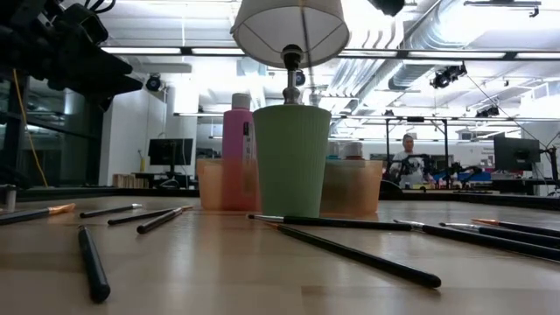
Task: Pick & Place Paint Supplies
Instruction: Put the orange paintbrushes into the green cup
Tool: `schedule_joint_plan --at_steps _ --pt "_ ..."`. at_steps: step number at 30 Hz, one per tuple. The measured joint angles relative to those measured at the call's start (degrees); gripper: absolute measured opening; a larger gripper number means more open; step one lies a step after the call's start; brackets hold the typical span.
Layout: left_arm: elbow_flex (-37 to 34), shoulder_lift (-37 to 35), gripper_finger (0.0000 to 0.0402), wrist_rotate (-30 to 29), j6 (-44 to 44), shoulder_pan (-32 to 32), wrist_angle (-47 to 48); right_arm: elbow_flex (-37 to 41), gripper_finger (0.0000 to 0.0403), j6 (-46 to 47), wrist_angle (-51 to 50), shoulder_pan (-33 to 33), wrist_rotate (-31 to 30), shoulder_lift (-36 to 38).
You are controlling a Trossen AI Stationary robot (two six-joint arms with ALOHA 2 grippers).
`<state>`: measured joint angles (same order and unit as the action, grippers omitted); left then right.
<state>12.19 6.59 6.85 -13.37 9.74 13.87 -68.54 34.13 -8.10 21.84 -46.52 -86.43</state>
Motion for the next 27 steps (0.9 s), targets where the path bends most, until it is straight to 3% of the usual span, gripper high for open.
schedule_joint_plan --at_steps 16,27 --pt "0.0 0.0 0.0172 0.0 0.0 0.0 0.0 -2.6 0.0003 6.6 0.2 -0.9 -1.4 -8.6" --pt "0.0 0.0 0.0172 0.0 0.0 0.0 0.0 0.5 0.0004 10.7 -1.6 0.8 -1.6 -9.7"
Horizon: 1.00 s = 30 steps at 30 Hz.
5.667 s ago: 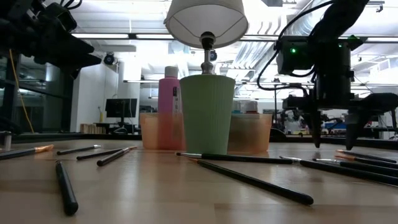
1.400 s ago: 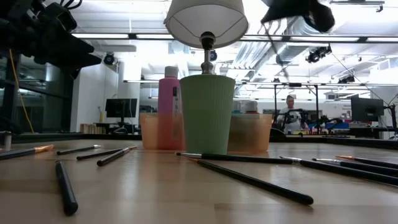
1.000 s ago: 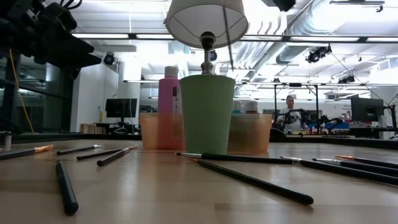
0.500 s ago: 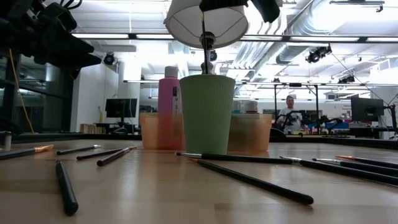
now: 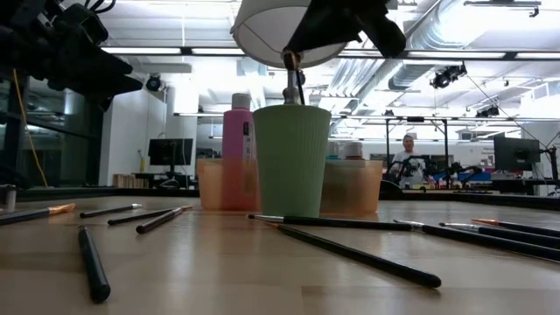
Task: Pick & Place Paint Supplies
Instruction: Put the orange paintbrushes into the green cup
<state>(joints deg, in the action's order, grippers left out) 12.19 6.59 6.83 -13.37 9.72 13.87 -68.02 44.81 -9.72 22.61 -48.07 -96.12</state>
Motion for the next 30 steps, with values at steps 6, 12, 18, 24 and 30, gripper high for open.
schedule_joint_plan --at_steps 6,12,18,24,30 --pt "0.0 0.0 0.0172 0.0 0.0 0.0 0.0 1.6 0.0004 -1.4 1.7 0.7 0.1 0.0" --pt "0.0 0.0 0.0172 0.0 0.0 0.0 0.0 2.5 0.0004 -1.7 3.4 0.6 0.2 0.0" --pt "0.0 0.0 0.0172 0.0 0.0 0.0 0.0 2.5 0.0015 -4.7 4.8 0.2 2.1 0.0" --pt "0.0 0.0 0.0172 0.0 0.0 0.0 0.0 2.5 0.0091 -4.7 4.9 -0.3 1.5 0.0" --pt "0.0 0.0 0.0172 0.0 0.0 0.0 0.0 2.5 0.0161 -5.5 4.5 -0.5 1.5 1.3"
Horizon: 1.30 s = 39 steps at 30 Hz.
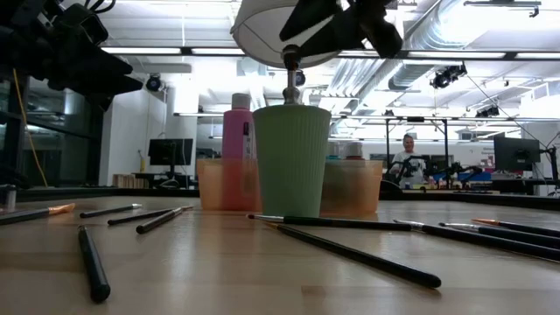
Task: Pick & Place Paint Supplies
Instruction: Put the orange paintbrushes into the green cup
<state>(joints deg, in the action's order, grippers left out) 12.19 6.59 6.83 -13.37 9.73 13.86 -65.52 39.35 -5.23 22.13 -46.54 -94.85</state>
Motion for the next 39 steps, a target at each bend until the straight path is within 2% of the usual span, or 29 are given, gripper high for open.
schedule_joint_plan --at_steps 5,9,12,16,20,23,29,39 --pt "0.0 0.0 0.0172 0.0 0.0 0.0 0.0 0.0 0.0172 8.2 -4.2 0.6 -0.6 3.6" --pt "0.0 0.0 0.0172 0.0 0.0 0.0 0.0 -0.1 0.0162 17.7 -11.2 0.7 3.3 7.4" --pt "0.0 0.0 0.0172 0.0 0.0 0.0 0.0 -0.1 0.0152 25.2 -16.8 0.6 9.6 9.8" --pt "0.0 0.0 0.0172 0.0 0.0 0.0 0.0 -0.1 0.0140 35.5 -24.2 0.6 21.0 12.4" --pt "0.0 0.0 0.0172 0.0 0.0 0.0 0.0 -0.1 0.0129 48.6 -32.0 1.1 32.8 12.7" --pt "0.0 0.0 0.0172 0.0 0.0 0.0 0.0 -0.1 0.0121 58.9 -38.8 2.5 38.9 12.2" --pt "0.0 0.0 0.0172 0.0 0.0 0.0 0.0 0.0 0.0119 77.9 -51.6 5.9 40.7 11.9" --pt "0.0 0.0 0.0172 0.0 0.0 0.0 0.0 0.0 0.0140 84.5 -59.4 7.3 43.3 11.9"
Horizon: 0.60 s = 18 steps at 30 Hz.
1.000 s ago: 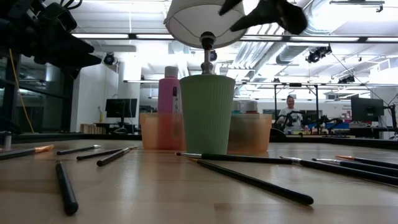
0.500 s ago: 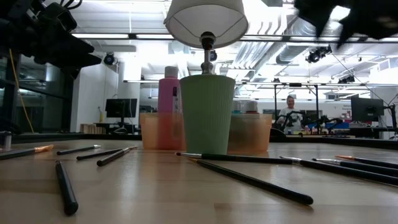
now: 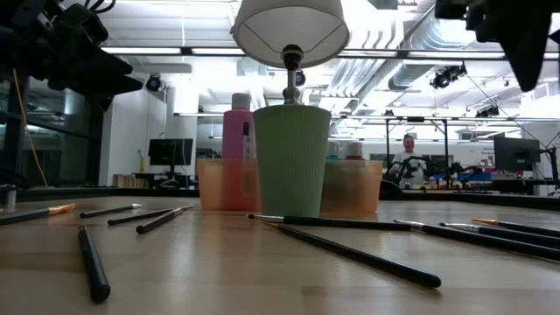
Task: Pick & Place Paint Supplies
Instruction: Put the orange paintbrushes into the green cup
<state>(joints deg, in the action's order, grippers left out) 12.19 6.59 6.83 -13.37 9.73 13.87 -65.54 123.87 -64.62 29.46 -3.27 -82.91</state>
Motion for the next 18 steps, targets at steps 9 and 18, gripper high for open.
schedule_joint_plan --at_steps 9,18 --pt "0.0 0.0 0.0172 0.0 0.0 0.0 0.0 10.6 0.0142 3.0 7.8 -0.3 6.0 0.7" --pt "0.0 0.0 0.0172 0.0 0.0 0.0 0.0 16.7 0.0142 8.8 8.0 0.9 7.3 1.5"
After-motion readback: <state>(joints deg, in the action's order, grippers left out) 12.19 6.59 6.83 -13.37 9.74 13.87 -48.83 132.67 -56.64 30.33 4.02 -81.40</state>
